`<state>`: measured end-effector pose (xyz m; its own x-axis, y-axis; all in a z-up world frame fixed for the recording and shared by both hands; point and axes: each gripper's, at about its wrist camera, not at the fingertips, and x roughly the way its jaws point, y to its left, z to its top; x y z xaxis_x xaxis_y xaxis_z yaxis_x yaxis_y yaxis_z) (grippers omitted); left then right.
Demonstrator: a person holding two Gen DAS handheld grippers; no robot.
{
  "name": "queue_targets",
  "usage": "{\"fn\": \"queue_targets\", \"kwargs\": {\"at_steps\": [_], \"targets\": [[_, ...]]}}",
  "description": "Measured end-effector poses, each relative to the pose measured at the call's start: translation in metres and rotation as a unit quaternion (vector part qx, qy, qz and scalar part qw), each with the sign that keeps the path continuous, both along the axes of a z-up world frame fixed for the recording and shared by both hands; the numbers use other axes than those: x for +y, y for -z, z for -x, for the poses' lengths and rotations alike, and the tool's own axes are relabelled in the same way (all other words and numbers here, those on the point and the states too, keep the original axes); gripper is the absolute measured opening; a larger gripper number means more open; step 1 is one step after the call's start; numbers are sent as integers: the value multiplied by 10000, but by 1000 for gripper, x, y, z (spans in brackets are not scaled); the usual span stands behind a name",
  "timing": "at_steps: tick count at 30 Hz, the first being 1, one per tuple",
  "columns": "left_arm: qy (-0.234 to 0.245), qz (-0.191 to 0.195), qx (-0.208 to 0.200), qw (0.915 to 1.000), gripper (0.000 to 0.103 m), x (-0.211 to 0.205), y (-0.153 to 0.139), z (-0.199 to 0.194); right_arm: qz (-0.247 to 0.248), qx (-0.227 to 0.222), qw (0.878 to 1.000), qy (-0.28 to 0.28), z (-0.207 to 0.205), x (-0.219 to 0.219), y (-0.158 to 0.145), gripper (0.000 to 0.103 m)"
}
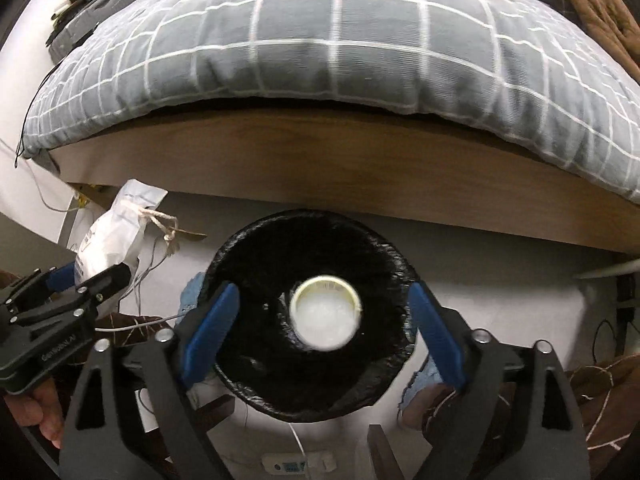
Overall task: Collect trash
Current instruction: 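Open the right tool to drop the cup while the left tool drops the bag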
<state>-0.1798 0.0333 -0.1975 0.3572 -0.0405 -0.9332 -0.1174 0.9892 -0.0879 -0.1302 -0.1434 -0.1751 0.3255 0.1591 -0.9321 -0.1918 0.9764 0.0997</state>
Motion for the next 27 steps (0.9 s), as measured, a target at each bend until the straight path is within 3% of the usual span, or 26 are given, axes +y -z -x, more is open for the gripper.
{"fn": "queue_targets", "kwargs": {"at_steps": [7, 16, 24, 27], "targets": [[418, 47, 65, 9991, 57, -34, 11, -12, 90, -83, 9994, 317, 4, -40, -3, 94], [903, 103, 160, 9957, 57, -81, 14, -26, 9, -72, 9963, 856, 9, -101, -6, 95], [1115, 124, 228, 9934, 57, -103, 19, -28, -35, -128, 9927, 1203, 12, -122, -9, 95], [1133, 89, 215, 9933, 62, -104, 22, -29, -42, -126, 9923, 1231, 11, -124, -10, 95]]}}
